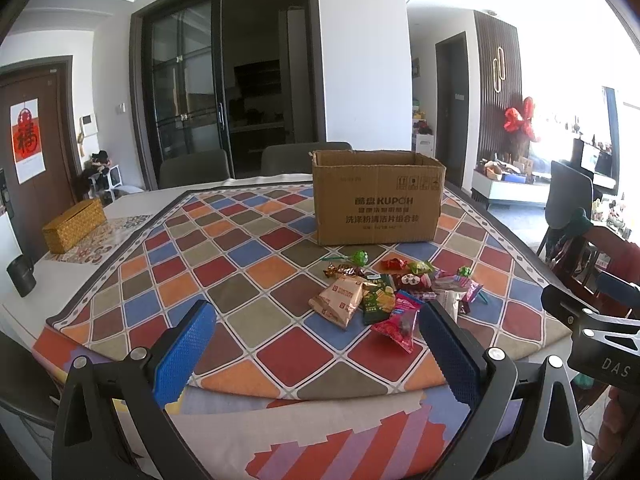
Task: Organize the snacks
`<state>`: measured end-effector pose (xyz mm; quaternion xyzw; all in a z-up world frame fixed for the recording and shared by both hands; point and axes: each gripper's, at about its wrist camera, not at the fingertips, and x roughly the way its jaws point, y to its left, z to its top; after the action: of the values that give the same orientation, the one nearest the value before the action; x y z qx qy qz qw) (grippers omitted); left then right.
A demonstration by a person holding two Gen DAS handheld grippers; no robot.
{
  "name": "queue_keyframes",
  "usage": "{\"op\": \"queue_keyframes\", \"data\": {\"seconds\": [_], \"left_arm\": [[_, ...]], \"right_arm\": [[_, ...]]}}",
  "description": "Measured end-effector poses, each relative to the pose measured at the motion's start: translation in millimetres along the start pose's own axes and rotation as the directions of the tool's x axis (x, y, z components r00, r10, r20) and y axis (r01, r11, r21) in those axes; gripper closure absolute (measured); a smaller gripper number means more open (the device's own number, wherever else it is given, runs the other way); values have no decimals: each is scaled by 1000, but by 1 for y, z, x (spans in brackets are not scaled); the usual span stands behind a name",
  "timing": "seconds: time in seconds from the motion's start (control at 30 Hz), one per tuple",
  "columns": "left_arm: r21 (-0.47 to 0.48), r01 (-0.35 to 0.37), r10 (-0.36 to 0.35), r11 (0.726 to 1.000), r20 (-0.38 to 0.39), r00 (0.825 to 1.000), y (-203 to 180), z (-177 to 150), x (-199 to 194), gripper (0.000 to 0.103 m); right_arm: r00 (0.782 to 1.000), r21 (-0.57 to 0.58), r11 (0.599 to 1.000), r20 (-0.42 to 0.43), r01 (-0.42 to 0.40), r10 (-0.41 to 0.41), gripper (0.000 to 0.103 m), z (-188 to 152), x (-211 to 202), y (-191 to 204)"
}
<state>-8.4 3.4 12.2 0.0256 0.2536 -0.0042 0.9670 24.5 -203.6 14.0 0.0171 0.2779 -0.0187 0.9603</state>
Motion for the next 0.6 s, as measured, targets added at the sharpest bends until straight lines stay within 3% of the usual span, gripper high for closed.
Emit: {"op": "queue_keyframes", "data": {"seconds": [0.6], "left_arm": [[-1, 0, 0, 1000, 5, 1000, 0, -1, 0, 0]], "right_arm": [[1000, -1, 1000, 4, -1, 1, 0, 2, -2, 1]]}}
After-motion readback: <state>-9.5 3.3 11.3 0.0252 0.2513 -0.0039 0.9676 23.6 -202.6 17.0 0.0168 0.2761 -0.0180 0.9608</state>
